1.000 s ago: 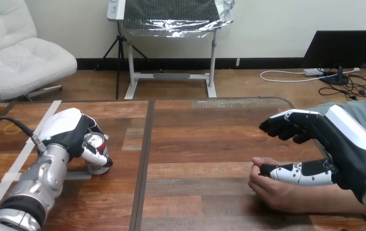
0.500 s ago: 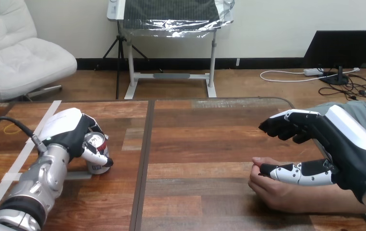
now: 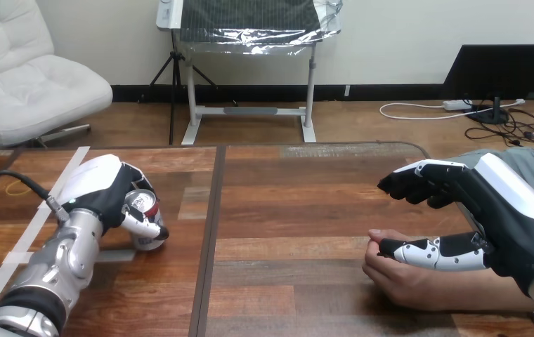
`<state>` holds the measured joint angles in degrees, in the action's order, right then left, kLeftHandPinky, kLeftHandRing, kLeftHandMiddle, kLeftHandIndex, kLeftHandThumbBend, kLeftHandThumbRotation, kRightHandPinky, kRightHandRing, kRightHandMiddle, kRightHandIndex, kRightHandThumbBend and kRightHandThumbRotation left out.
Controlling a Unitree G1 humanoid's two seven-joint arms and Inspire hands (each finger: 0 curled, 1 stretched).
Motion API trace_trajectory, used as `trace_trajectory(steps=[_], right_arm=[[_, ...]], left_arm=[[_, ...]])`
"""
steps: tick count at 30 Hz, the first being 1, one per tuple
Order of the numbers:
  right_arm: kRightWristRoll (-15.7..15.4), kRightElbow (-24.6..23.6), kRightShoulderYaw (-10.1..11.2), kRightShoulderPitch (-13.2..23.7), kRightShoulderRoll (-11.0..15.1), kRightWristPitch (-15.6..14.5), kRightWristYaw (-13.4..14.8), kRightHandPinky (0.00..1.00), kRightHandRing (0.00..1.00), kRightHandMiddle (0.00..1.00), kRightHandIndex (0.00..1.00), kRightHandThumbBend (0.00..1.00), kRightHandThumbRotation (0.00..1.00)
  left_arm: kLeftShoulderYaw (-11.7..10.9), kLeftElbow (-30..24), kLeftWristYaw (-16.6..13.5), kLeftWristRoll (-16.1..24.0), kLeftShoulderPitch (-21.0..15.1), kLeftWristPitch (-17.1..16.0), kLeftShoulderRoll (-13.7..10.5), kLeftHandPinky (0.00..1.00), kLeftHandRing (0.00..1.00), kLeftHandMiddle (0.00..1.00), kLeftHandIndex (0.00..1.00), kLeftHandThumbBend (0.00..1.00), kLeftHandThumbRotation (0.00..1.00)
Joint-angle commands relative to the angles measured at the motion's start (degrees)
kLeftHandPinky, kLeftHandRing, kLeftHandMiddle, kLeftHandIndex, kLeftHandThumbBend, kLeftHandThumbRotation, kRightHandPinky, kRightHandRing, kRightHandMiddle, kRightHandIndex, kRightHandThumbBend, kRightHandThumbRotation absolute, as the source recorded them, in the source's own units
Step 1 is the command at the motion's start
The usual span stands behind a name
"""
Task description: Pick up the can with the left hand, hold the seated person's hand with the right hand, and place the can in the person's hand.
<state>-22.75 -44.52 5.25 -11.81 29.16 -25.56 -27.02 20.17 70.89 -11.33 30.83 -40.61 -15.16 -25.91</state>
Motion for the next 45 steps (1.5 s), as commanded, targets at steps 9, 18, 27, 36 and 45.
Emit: trace_trajectory(steps=[9,18,27,36,45], right_arm=[[0.5,-0.44,1.02,3.52,0.38,0.31,0.7,0.76,0.76,0.75,0.72,0.66,0.0],[1.86,-0.05,1.5,3.83,0.09,0.68,0.75,0.76,0.78,0.76,0.72,0.65,0.0],[3.59,0.21,2.69,3.75,0.19,1.52,0.97,0.75,0.79,0.78,0.74,0.66,0.0],[4.68,0.48,4.01,3.67,0.67,1.63,1.37,0.73,0.8,0.8,0.75,0.66,0.0],[4.54,1.07,5.37,3.99,2.37,0.99,1.05,0.73,0.81,0.81,0.76,0.68,0.0]], left_arm=[[-1.65,-12.77,-0.2,-1.44,-1.2,-4.4,0.16,0.34,0.4,0.46,0.5,0.72,0.0],[-2.26,-20.88,1.31,-2.15,0.9,-4.53,0.53,0.35,0.41,0.47,0.49,0.71,0.0],[-2.35,-27.97,3.7,-2.41,2.18,-3.59,1.23,0.38,0.42,0.48,0.48,0.69,0.0],[-2.56,-32.96,6.09,-2.42,3.12,-2.19,1.96,0.38,0.42,0.47,0.48,0.68,0.0],[-2.57,-36.62,7.35,-1.57,3.94,-0.75,2.64,0.37,0.42,0.48,0.48,0.68,0.0]])
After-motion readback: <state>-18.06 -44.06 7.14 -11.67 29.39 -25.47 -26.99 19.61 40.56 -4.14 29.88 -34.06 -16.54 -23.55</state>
